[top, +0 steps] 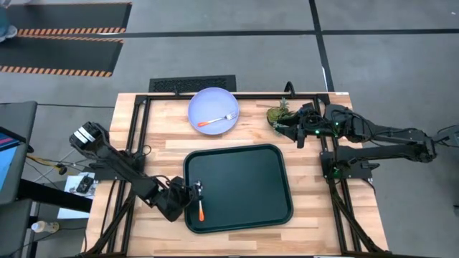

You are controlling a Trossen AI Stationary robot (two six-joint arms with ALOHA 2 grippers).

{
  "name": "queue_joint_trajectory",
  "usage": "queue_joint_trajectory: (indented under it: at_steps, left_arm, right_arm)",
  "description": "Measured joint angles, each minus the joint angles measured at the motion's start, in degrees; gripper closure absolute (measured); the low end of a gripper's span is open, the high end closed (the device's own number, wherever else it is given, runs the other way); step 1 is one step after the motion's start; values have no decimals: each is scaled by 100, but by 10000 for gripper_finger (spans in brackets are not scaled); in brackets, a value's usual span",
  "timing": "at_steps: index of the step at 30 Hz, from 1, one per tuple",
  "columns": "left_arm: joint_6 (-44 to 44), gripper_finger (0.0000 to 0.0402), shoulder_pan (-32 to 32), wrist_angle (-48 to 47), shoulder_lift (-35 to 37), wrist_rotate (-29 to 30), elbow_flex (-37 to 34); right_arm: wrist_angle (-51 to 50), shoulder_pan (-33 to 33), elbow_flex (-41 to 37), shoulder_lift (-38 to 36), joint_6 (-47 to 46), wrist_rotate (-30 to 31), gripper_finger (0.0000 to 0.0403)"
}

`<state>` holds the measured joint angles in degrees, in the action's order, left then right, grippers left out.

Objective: Pick and place plate/cup/fork/spoon on tray
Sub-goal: Put the orange fork on the black tray to the right of the orange spoon

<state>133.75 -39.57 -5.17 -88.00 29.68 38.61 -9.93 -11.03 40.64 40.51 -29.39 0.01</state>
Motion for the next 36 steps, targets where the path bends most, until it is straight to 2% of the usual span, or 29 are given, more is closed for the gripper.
queue_joint_trajectory:
  at_steps: [4, 9, 11, 14, 19, 22, 24, 28, 32, 36]
  left_arm:
    - [-223, 222, 5, -260, 665, -56, -1]
    - [-1851, 233, 549, -865, 1899, 334, -2]
    - [-2692, 245, 1073, -1108, 2387, 341, 0]
    - [-4339, 266, 2154, -1190, 3000, -120, -2]
    - [-6606, 284, 4314, -693, 3427, -1629, 0]
    - [-7443, 280, 5475, -365, 3239, -2784, 1]
    - [-7953, 270, 6026, -307, 2964, -3439, 62]
    - [-9154, 238, 6699, -367, 2071, -4263, 593]
    - [-10405, 200, 6932, -1121, 994, -4363, 1649]
    - [-11692, 171, 7011, -2227, -97, -3862, 2935]
  right_arm:
    - [-8, 0, 0, 0, 0, 0, 143]
    - [-7, 0, -2, 0, -9, 0, 143]
    - [-7, 0, -2, 0, -11, 0, 143]
    - [-1, 2, -2, 0, -11, 0, 143]
    - [4, 0, -2, 0, -15, 4, 143]
    - [9, 0, -2, 11, -17, 4, 143]
    - [4, 0, -2, 43, -52, 5, 143]
    - [3, 0, -2, 121, -69, 13, 143]
    - [-3, 0, -4, 236, -106, 15, 143]
    - [9, -4, -4, 348, -214, 17, 143]
